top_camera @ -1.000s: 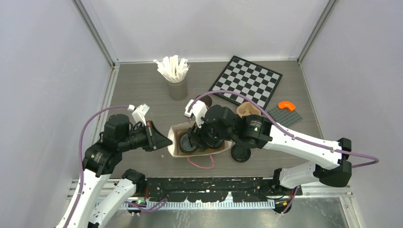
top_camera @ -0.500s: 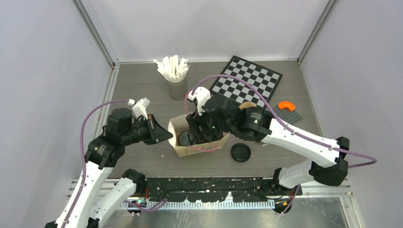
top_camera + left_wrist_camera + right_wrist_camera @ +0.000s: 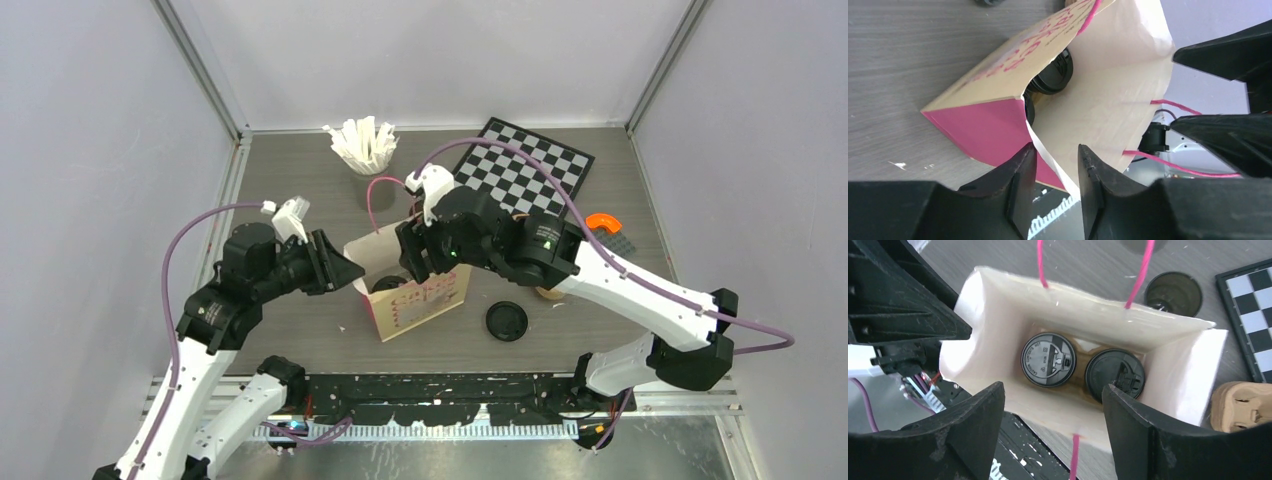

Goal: Pack the takeout coffee

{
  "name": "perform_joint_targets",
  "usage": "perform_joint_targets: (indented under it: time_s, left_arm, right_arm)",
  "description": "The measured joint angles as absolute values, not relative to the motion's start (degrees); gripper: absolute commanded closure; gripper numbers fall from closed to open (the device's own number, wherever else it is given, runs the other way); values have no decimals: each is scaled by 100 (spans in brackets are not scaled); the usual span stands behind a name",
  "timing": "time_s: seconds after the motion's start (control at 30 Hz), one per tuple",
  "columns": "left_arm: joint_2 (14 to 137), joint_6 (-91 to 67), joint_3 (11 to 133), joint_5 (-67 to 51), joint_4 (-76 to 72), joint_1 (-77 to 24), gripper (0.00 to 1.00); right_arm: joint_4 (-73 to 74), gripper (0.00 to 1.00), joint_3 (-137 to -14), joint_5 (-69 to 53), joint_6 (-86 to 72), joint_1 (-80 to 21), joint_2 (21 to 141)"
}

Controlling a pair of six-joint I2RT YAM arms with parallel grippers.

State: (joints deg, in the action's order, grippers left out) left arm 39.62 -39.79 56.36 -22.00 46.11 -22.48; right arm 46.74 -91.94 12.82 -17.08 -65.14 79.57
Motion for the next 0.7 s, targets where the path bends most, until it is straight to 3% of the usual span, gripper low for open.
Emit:
perform_joint_targets:
  time_s: [0.23, 0.27, 0.3, 0.33, 0.7]
  left_arm:
    - [4132, -3669, 6276, -1564, 4816, -2248, 29]
    - [4174, -3627, 6396, -1439, 4847, -2248, 21]
    - [4219, -3575, 6517, -1306, 4875, -2248, 5]
    - [4274, -3531, 6639, -1175, 4906, -2248, 1]
    - [5835, -2930, 8160, 764, 5037, -2191, 3]
  right_arm:
    - [4873, 6, -9845, 1739, -1671, -6471, 7924]
    - [4890, 5, -9902, 1813, -1653, -6471, 7898]
    - [4899, 5, -9935, 1892, -1627, -6469, 7856]
    - [4910, 5, -9955, 1964, -1601, -6469, 7802]
    - [4963, 8, -9548, 2145, -1636, -6469, 6479]
